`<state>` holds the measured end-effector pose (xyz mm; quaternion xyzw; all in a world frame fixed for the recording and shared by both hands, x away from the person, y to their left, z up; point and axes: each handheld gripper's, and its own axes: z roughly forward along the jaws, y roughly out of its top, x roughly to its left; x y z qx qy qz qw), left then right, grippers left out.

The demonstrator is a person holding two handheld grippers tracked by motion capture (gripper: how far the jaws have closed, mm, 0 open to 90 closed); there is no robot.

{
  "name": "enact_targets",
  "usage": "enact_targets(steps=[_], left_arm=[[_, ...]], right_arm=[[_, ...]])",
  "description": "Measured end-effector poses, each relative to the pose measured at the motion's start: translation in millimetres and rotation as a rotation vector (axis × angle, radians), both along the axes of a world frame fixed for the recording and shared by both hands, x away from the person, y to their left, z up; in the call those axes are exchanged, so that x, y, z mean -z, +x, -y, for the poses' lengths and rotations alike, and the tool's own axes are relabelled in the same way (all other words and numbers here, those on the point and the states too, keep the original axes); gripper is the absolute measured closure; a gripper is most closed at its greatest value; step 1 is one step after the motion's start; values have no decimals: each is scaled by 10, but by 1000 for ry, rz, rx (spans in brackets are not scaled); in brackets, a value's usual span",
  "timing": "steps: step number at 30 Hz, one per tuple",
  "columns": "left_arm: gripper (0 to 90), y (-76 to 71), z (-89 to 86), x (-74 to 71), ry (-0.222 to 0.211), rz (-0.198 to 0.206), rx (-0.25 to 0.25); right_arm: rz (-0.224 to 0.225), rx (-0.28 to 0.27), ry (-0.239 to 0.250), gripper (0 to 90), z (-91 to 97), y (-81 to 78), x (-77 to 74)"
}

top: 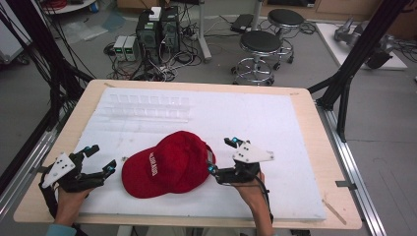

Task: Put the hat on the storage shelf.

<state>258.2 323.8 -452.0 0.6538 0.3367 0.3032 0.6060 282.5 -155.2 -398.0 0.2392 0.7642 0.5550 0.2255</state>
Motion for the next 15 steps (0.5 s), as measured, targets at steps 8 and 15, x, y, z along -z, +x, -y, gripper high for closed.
enact_targets(steps=[8, 15], left_arm=[[138, -2, 4, -1, 7, 0, 2], [138, -3, 11, -1, 10, 2, 4]], right_arm=[[-57, -77, -87, 154, -244, 184, 31], [-117, -112, -102, 172, -308, 305, 70]])
